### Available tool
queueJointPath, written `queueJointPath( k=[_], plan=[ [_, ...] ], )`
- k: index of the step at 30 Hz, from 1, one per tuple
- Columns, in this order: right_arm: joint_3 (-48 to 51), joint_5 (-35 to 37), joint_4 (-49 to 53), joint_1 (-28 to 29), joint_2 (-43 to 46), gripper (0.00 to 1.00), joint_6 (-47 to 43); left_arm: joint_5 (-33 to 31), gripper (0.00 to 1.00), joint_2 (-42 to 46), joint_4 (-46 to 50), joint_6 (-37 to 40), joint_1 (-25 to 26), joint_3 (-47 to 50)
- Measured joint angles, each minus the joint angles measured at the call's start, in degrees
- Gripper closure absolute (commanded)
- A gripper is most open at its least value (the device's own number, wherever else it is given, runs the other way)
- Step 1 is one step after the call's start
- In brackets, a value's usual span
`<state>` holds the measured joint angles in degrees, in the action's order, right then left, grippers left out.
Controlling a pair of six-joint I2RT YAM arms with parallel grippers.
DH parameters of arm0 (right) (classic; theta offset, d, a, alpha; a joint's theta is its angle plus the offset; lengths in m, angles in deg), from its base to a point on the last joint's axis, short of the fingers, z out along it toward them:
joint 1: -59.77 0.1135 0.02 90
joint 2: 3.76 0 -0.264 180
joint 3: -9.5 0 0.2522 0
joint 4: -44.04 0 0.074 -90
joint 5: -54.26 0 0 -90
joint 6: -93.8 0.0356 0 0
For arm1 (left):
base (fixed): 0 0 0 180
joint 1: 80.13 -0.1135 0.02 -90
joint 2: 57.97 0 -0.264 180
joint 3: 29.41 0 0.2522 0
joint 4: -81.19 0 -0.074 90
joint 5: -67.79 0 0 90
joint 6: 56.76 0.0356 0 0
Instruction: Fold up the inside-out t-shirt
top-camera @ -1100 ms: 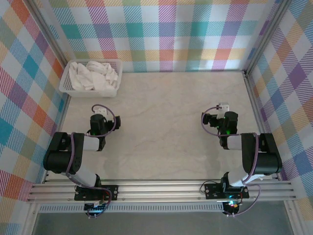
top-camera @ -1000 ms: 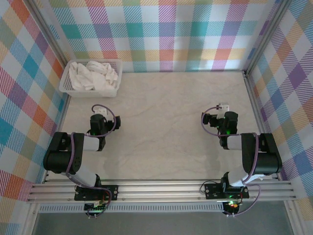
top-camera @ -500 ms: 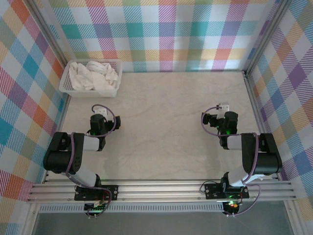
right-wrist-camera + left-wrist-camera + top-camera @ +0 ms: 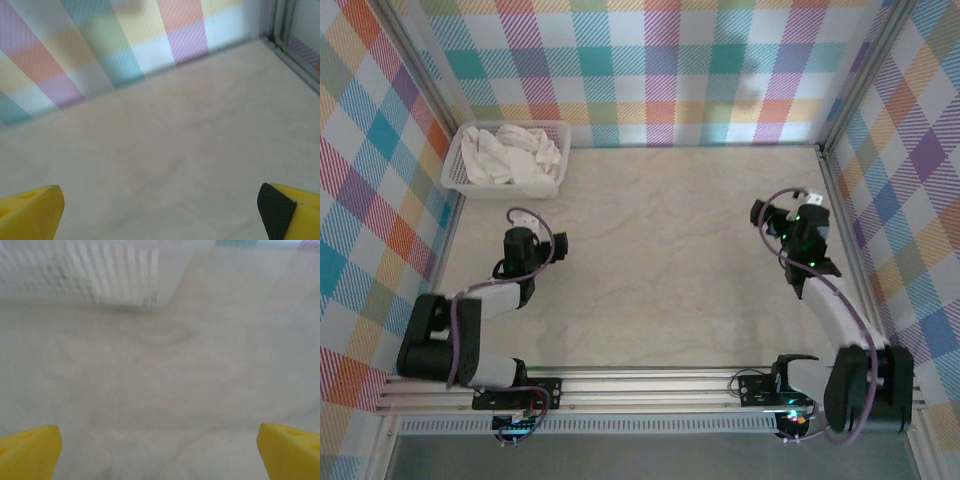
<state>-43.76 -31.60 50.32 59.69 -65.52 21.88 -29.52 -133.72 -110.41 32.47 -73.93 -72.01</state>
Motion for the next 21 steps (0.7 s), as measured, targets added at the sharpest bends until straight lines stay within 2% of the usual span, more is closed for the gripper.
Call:
queueJointPath(
  k=[3, 7, 10, 12, 17, 21],
  plan=[
    [-8.2, -6.8, 8.5, 1.0, 1.7, 0.00, 4.2, -2.9, 0.00, 7.0, 11.5, -4.9, 0.3, -10.4],
    [-20.7, -18.0, 21.4, 7.0, -6.4, 0.00, 5.1, -4.7, 0.00, 4.2, 25.5, -12.7, -1.3, -28.9],
    [-29.3, -24.3, 31.0, 11.9, -15.2, 0.00, 3.7, -3.7, 0.00, -6.4, 35.8, -18.0, -4.9, -45.0],
    [-31.3, -27.0, 35.1, 14.0, -18.6, 0.00, 3.0, -3.0, 0.00, -15.6, 40.9, -21.0, -7.6, -54.8],
    [-31.3, -29.9, 41.4, 14.7, -20.2, 0.00, 2.4, -1.8, 0.00, -42.3, 54.8, -25.6, -12.1, -81.5],
    [-31.0, -30.7, 42.3, 14.7, -20.1, 0.00, 2.4, 2.6, 0.00, -60.5, 59.7, -25.1, -13.2, -100.8]
  ],
)
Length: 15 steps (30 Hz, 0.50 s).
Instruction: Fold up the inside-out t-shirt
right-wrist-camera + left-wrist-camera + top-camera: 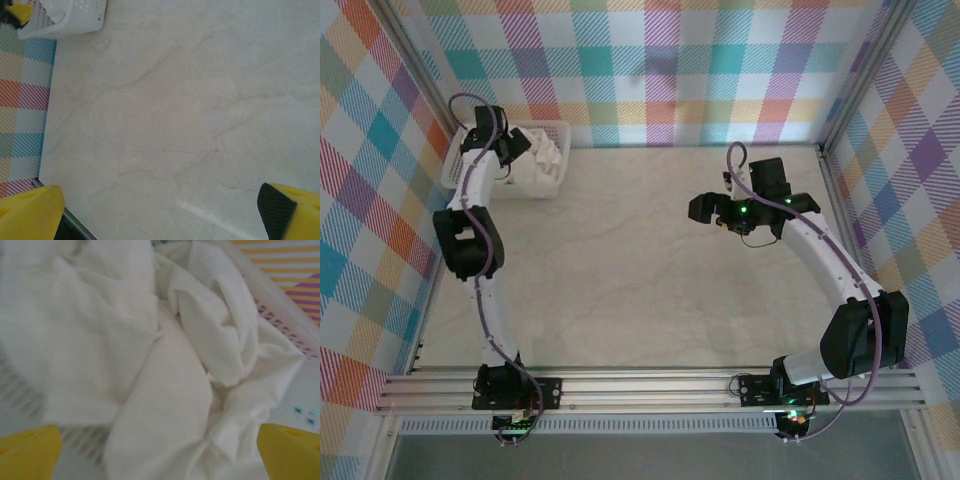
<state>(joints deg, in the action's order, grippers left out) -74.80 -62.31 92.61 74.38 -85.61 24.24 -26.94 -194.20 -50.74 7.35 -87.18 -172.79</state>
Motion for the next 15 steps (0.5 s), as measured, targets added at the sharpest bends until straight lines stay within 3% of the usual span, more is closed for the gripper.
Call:
queueJointPath(
  k=[3, 4, 5, 6, 8, 15],
  plan=[
    [0.1, -0.7, 1.2, 0.0, -0.2, 0.00, -0.4, 3.6, 0.00, -10.3, 1.2, 0.0, -0.1, -11.4],
    [0.0, -1.0, 1.8, 0.0, -0.3, 0.00, -0.8, 3.9, 0.03, -12.8, 1.6, 0.0, -0.1, -14.1],
    [0.0, -1.1, 2.4, 0.0, -0.4, 0.00, -1.1, 4.0, 0.11, -14.3, 1.7, -0.2, -0.1, -15.6],
    [-0.2, -1.1, 3.2, 0.0, -0.5, 0.00, -1.5, 4.3, 0.32, -15.6, 1.8, -0.4, -0.1, -16.6],
    [-0.5, -1.0, 4.4, 0.0, -0.7, 0.00, -2.1, 4.5, 0.98, -17.0, 1.8, -0.5, -0.2, -17.3],
    [-4.6, -0.2, 6.3, 0.0, -0.7, 0.00, -2.9, 7.5, 1.00, -16.4, 2.5, -1.3, -0.3, -21.9]
  ],
)
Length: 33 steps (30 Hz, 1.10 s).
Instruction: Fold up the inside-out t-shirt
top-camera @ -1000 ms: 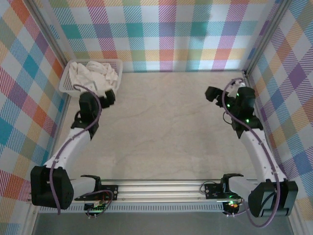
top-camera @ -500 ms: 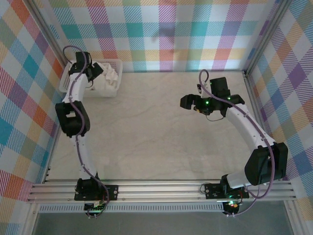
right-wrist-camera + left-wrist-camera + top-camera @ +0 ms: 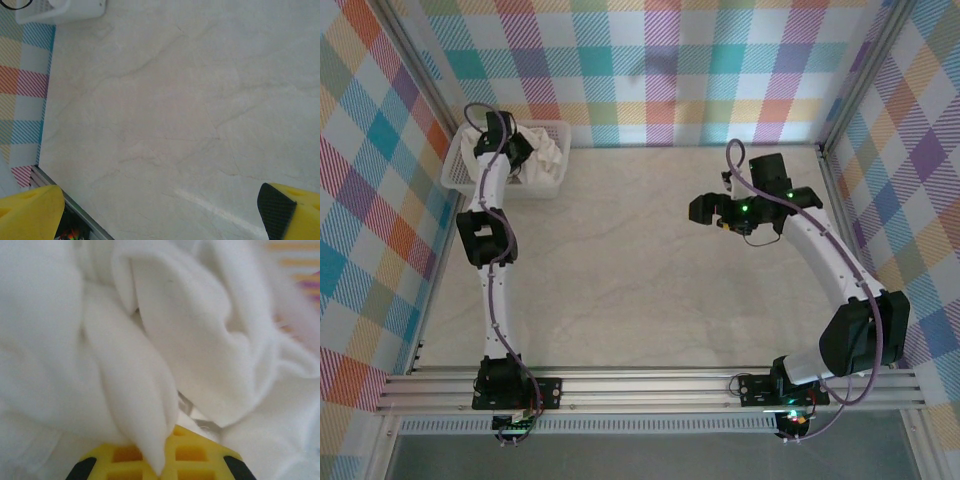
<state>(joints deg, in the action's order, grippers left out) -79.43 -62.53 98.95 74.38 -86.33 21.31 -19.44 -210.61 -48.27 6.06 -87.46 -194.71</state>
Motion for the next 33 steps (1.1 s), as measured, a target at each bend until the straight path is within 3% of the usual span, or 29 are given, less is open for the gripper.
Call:
queueJointPath(
  k=[7, 13, 16, 18, 19, 21, 23, 28, 33],
  plan=[
    [-0.3, 0.9, -2.5, 0.0, 0.7, 0.00, 1.8, -0.1, 1.00, 16.6, 0.4, 0.0, 4.5, 0.0],
    [1.3, 3.6, -4.0, 0.0, 5.2, 0.00, 2.6, -1.3, 1.00, 41.2, 0.3, 1.1, 19.3, 0.7],
    [2.2, 5.2, -4.3, -0.4, 7.3, 0.00, 2.8, -1.0, 1.00, 53.4, -3.1, 1.7, 26.2, 9.7],
    [2.9, 5.9, -4.6, -0.7, 8.1, 0.00, 3.0, -1.4, 1.00, 60.2, -5.4, 1.6, 27.0, 18.1],
    [3.3, 6.3, -4.7, -0.8, 8.3, 0.00, 3.2, -1.8, 0.92, 62.6, -6.8, 1.4, 27.0, 22.5],
    [4.2, 6.9, -4.7, -1.2, 8.5, 0.00, 3.6, -2.2, 0.59, 65.1, -9.2, 1.0, 27.0, 30.8],
    [5.2, 8.0, -4.4, -1.7, 8.9, 0.00, 4.1, -2.2, 0.41, 65.4, -10.0, 1.0, 27.3, 39.7],
    [7.9, 13.7, -3.3, -2.7, 12.4, 0.00, 4.1, -3.8, 0.31, 62.7, -7.2, 1.1, 28.3, 60.4],
    [8.7, 16.7, -4.5, -3.0, 13.0, 0.00, 4.3, -5.6, 0.28, 66.4, -5.4, 1.0, 28.9, 71.4]
  ],
)
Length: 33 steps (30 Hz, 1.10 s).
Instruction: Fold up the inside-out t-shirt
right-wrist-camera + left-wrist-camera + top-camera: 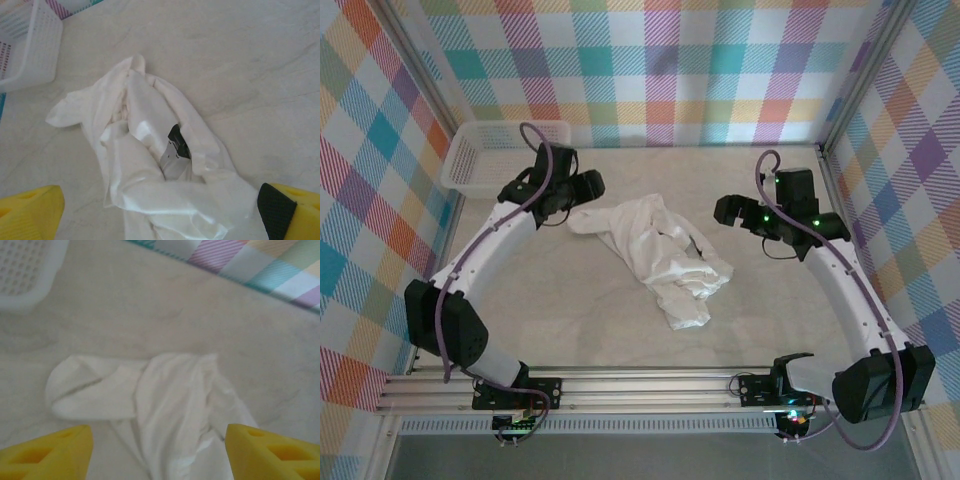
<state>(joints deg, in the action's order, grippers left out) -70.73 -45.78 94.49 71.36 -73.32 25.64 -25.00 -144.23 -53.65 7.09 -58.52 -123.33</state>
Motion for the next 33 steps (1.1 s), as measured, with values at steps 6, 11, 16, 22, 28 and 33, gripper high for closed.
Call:
queueJointPath(
  k=[6, 11, 16, 22, 28, 33],
  plan=[
    [-0.5, -6.1, -3.0, 2.8, -12.0, 0.00, 1.1, -2.9, 0.26, 3.2, 0.5, -1.0, 2.4, 6.1],
    [-5.3, -7.0, -3.3, 12.5, -24.7, 0.03, 0.4, -6.6, 0.27, -1.6, 2.4, -2.1, 1.6, 10.8],
    [-13.5, -6.7, -4.5, 18.6, -33.8, 0.07, -0.2, -3.4, 0.27, -10.1, -0.3, -3.4, -4.3, 12.0],
    [-17.6, -6.8, -5.2, 19.2, -38.0, 0.00, -0.6, 0.5, 0.26, -23.6, -5.2, -4.1, -8.8, 6.9],
    [-16.3, -6.7, -4.6, 19.2, -36.3, 0.00, -2.8, 3.2, 1.00, -29.7, -7.4, -3.8, -9.3, -0.6],
    [-12.0, -6.7, -5.3, 19.2, -30.9, 0.01, -5.5, 7.4, 1.00, -26.7, -8.3, -4.4, -9.2, -2.3]
  ],
)
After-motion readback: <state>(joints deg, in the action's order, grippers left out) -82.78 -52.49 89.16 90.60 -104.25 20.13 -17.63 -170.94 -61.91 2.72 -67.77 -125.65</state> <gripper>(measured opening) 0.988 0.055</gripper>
